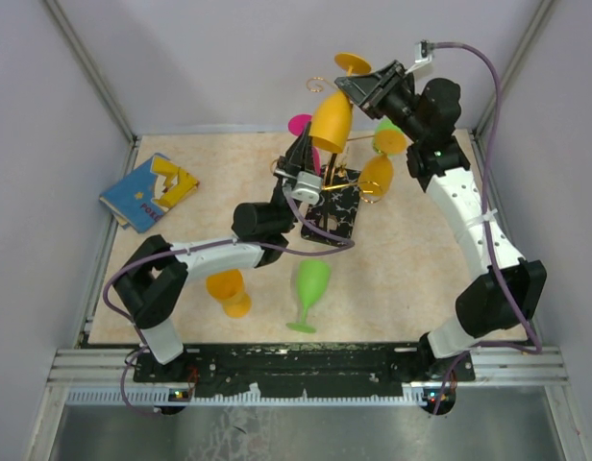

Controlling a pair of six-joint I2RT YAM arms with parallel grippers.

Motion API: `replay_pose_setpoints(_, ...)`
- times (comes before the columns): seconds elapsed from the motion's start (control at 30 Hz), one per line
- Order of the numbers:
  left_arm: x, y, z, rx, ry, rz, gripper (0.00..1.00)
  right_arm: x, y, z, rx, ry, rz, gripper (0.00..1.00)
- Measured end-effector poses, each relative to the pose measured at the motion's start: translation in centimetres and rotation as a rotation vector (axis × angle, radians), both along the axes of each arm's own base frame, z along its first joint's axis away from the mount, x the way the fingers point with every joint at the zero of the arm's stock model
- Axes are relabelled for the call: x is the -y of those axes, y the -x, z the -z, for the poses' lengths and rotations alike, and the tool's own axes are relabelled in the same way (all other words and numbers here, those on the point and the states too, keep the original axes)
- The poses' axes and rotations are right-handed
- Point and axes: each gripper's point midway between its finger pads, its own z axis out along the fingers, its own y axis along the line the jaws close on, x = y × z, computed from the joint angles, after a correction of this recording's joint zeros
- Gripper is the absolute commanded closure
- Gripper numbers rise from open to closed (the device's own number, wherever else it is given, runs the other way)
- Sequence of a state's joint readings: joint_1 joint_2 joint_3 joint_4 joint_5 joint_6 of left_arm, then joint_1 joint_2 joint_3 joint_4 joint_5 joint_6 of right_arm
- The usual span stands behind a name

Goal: Place the wine glass upside down on the wine glass rack
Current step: Turn the wine glass upside down at the wine rack.

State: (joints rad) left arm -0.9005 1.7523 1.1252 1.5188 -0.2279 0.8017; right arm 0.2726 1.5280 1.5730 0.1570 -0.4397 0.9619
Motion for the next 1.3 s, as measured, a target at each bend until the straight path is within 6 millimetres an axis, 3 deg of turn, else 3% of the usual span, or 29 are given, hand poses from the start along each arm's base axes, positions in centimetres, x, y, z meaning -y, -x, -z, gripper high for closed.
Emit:
replay_pose_setpoints(0.1, -0.2, -0.1, 0.1, -0.006, 0.0, -0.011, 1.0, 0.2, -0.1, -0.4, 0.006, -0.012, 0.011, 0.96)
replay_pose_setpoints(0.17, -0.2, -0.2, 0.2, -0.008, 0.0, -0.014, 0.94, 0.3, -0.2, -0.5, 0.01, -0.013, 0.013, 0.99)
replay_pose_setpoints(0.37, -0.2, -0.3, 0.7, -0.016, -0.009, -0.016, 0.6, -0.3, 0.3, 0.0, 0.016, 0.017, -0.013, 1.0)
replay_pose_setpoints(0.47, -0.2, -0.3, 1.0, -0.019, -0.018, -0.015, 0.37, -1.0, 0.7, 0.6, 0.02, 0.05, -0.036, 1.0)
replay_pose_setpoints(0.57, -0.1, -0.3, 1.8, -0.03, -0.034, -0.011, 0.25, -1.1, 0.6, 1.3, 0.025, 0.089, -0.032, 1.0)
replay_pose_setpoints(0.73, -0.6, 0.2, 3.4, -0.056, -0.066, -0.005, 0.17, -0.4, -0.2, 2.3, 0.042, 0.176, 0.027, 1.0)
replay_pose_setpoints(1.03, -1.4, 1.5, 6.4, -0.162, -0.113, 0.068, 0.08, 2.7, -1.3, 2.2, 0.116, 0.369, 0.21, 1.0)
replay_pose_setpoints(1.2, -0.7, 1.0, 6.0, -0.233, -0.116, 0.112, 0.05, 4.3, 0.3, 1.0, 0.157, 0.44, 0.263, 1.0)
replay_pose_setpoints(1.3, -0.3, -0.1, 3.3, -0.284, -0.088, 0.173, 0.04, 5.1, 2.3, -0.7, 0.199, 0.455, 0.274, 1.0)
